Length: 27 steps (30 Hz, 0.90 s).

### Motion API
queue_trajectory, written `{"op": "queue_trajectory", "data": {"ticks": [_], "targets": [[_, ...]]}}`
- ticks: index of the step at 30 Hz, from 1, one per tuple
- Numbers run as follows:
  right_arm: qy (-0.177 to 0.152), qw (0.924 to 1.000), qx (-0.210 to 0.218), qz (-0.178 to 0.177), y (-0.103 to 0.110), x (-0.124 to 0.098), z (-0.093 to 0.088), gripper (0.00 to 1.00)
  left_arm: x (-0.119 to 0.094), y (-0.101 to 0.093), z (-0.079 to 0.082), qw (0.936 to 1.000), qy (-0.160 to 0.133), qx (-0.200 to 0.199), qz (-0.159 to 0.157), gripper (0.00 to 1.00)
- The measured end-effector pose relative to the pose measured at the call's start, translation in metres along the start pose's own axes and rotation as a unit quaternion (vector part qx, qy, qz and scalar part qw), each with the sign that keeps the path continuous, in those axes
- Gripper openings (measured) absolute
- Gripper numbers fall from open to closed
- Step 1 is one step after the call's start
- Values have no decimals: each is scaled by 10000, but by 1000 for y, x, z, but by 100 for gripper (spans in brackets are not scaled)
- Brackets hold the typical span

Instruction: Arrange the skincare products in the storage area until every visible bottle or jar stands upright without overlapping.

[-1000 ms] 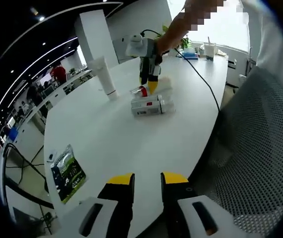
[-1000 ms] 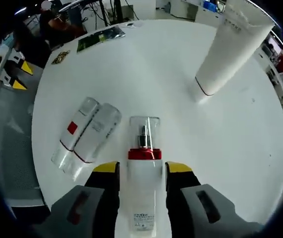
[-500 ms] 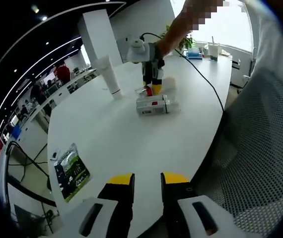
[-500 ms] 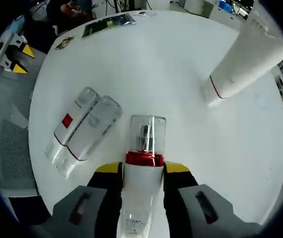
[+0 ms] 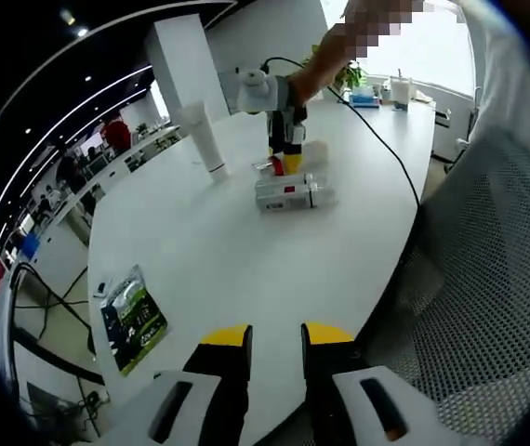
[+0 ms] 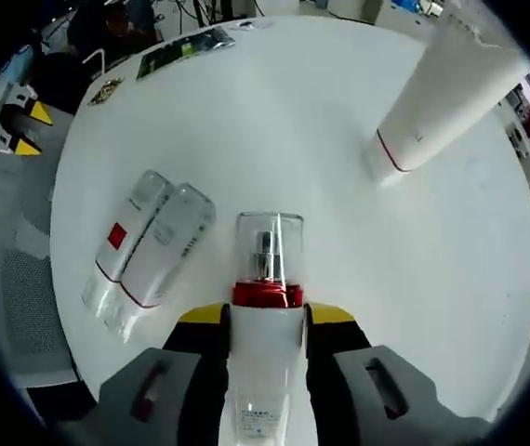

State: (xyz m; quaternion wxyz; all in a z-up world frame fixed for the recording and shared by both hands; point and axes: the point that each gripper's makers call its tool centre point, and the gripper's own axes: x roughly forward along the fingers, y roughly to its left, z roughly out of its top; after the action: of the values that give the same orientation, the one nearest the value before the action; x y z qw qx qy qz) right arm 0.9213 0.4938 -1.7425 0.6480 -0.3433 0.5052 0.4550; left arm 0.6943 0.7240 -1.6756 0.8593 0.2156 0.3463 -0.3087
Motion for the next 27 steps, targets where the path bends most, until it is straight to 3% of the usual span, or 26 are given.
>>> {"op": "queue_trajectory", "data": {"ticks": [6,14,21,27], "targets": [[73,9999,-128,-14,1,0,0,26,0,1,-1,10000,15,-11,2,22],[-114,9996,-193,-154,8,-9,1,25,0,1,0,10000,-8,-26,-5,22],[-716,9971,-43,-237,14,-41,11,25,0,-1,0,10000,9,-10,-39,22],[-1141,9922,161,-480,7,-63,11,24,0,-2,-1,10000,20,0,-56,22]]}}
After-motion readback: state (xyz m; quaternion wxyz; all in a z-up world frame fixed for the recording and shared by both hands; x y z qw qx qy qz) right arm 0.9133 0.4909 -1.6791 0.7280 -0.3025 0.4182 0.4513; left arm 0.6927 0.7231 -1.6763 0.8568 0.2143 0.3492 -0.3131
